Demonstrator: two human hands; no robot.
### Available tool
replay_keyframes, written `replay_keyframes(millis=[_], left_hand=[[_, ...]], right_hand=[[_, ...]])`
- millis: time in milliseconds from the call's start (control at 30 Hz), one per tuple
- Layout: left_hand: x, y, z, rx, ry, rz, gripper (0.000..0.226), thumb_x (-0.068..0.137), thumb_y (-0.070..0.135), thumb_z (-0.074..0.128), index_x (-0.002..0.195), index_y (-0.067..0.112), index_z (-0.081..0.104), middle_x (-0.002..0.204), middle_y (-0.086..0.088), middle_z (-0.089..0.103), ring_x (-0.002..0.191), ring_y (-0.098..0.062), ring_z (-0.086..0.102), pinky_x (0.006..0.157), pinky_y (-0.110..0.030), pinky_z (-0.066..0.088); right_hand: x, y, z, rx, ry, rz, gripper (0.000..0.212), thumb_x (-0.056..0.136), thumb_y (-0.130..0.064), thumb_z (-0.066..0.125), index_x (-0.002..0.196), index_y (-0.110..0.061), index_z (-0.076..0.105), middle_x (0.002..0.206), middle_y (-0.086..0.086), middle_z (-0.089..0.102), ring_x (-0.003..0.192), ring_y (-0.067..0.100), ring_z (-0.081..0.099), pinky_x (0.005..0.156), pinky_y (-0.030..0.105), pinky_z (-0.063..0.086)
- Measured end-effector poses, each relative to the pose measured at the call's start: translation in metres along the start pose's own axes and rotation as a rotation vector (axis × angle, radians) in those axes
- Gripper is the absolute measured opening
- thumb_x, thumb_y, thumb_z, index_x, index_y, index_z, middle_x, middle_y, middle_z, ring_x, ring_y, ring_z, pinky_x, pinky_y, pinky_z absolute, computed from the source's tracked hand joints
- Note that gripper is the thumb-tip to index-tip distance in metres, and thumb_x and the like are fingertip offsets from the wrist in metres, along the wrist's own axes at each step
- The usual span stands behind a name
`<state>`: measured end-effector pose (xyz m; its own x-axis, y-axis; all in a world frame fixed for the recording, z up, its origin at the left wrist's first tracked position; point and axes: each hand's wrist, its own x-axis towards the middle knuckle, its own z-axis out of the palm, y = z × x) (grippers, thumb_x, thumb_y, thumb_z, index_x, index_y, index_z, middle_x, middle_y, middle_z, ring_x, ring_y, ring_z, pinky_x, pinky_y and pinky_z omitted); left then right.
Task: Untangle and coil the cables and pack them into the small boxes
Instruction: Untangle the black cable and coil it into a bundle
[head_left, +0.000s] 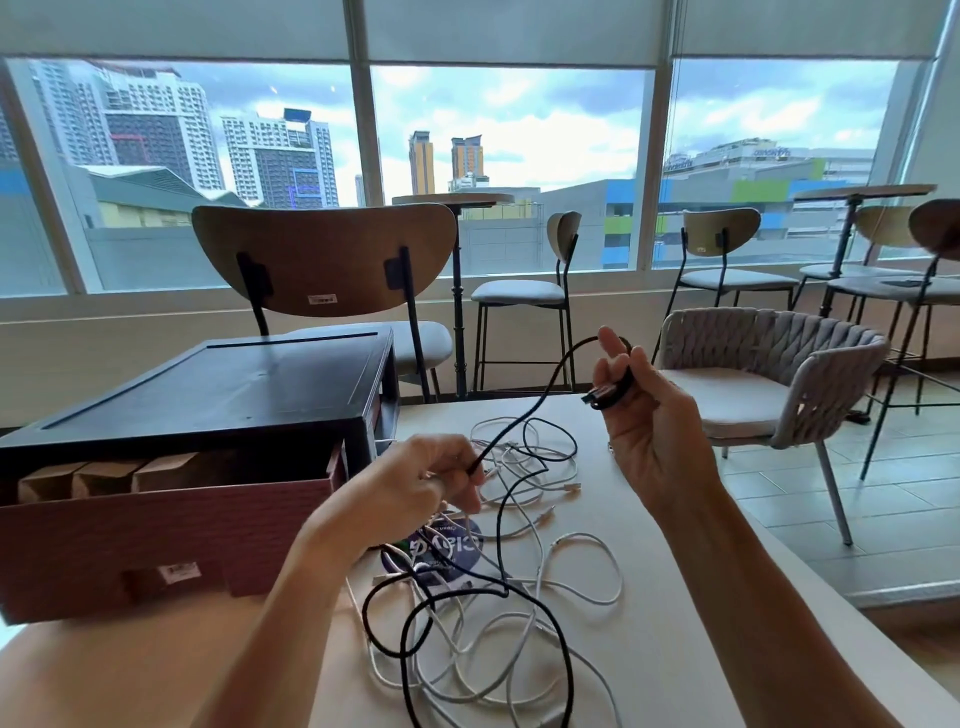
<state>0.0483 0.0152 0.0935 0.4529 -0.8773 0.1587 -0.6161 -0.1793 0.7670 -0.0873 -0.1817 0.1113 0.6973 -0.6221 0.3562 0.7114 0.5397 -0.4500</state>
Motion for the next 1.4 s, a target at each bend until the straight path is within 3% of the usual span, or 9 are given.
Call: replay_keyframes(millis=[200,300,600,733,833,933,1133,1267,1400], left_hand=[[0.004,-0.005,0.007,0.177,0.092,-0.048,0.025,0.101,0.004,0.046,0.097,0.025,0.058,0.077,-0.001,0.072,0.062,0.001,0.064,0.057,-0.021,0.05],[0.007,-0.005,0.006,0.079,0.24,0.012,0.017,0.103,0.009,0.045,0.102,0.023,0.054,0.078,-0.005,0.065,0.045,0.002,0.049,0.043,-0.015,0.036],[0.016,-0.007,0.015,-0.51,0.692,-0.001,0.019,0.104,0.014,0.047,0.089,0.01,0.058,0.061,0.0,0.043,0.053,-0.009,0.033,0.05,-0.022,0.029],[0.013,-0.009,0.019,-0.145,0.742,0.029,0.021,0.103,0.016,0.052,0.085,0.012,0.063,0.056,0.002,0.052,0.039,-0.005,0.04,0.039,-0.016,0.03],[0.01,-0.005,0.021,0.187,0.793,0.028,0.016,0.099,0.018,0.06,0.089,0.013,0.071,0.07,0.004,0.067,0.048,-0.001,0.054,0.052,-0.004,0.039],[0.011,-0.009,0.023,0.388,0.773,0.043,0.011,0.095,0.011,0.065,0.094,0.007,0.075,0.087,0.0,0.069,0.063,-0.001,0.054,0.054,-0.003,0.037],[0.014,-0.016,0.027,0.57,0.757,0.045,0.02,0.087,-0.01,0.062,0.089,0.006,0.074,0.078,0.002,0.059,0.058,-0.009,0.051,0.046,-0.01,0.04],[0.015,-0.017,0.025,0.22,0.68,0.069,0.015,0.092,0.0,0.064,0.096,0.009,0.075,0.076,0.004,0.068,0.063,-0.005,0.065,0.06,-0.017,0.055],[0.018,-0.016,0.017,-0.052,0.456,-0.011,0.019,0.099,0.012,0.056,0.089,0.023,0.067,0.071,0.003,0.066,0.06,-0.001,0.057,0.055,-0.017,0.044]], right_hand=[[0.001,0.004,-0.003,0.034,-0.019,0.107,0.035,0.099,-0.011,0.043,0.13,0.004,0.052,0.109,0.009,0.073,0.067,0.004,0.061,0.066,0.016,0.054],[0.003,0.003,-0.004,0.017,-0.032,0.144,0.039,0.096,-0.012,0.044,0.13,0.006,0.051,0.091,0.001,0.073,0.053,0.002,0.05,0.06,0.016,0.051],[0.002,0.011,-0.003,-0.05,-0.148,0.292,0.035,0.098,-0.021,0.043,0.106,0.002,0.068,0.057,-0.01,0.04,0.046,0.006,0.034,0.056,0.016,0.043],[0.002,0.01,-0.001,-0.054,-0.159,0.274,0.033,0.1,-0.02,0.041,0.117,0.001,0.059,0.063,-0.009,0.05,0.05,0.005,0.037,0.059,0.017,0.044],[0.002,0.008,-0.002,-0.042,-0.153,0.251,0.034,0.101,-0.015,0.04,0.126,0.004,0.055,0.08,-0.003,0.066,0.055,0.004,0.046,0.062,0.02,0.049],[0.002,0.009,-0.001,-0.038,-0.155,0.218,0.036,0.098,-0.012,0.042,0.126,0.005,0.055,0.099,0.005,0.073,0.063,0.006,0.056,0.065,0.022,0.053],[-0.004,0.006,0.004,0.012,-0.214,0.206,0.035,0.098,-0.01,0.04,0.119,0.005,0.063,0.103,0.008,0.072,0.068,0.008,0.062,0.069,0.022,0.055],[-0.004,0.004,0.007,0.009,-0.202,0.172,0.04,0.097,-0.011,0.041,0.131,0.007,0.051,0.1,0.005,0.073,0.063,0.005,0.057,0.068,0.02,0.053],[-0.002,0.002,0.003,-0.013,-0.167,0.144,0.048,0.095,-0.012,0.043,0.14,0.006,0.043,0.101,0.002,0.074,0.06,0.003,0.053,0.068,0.02,0.052]])
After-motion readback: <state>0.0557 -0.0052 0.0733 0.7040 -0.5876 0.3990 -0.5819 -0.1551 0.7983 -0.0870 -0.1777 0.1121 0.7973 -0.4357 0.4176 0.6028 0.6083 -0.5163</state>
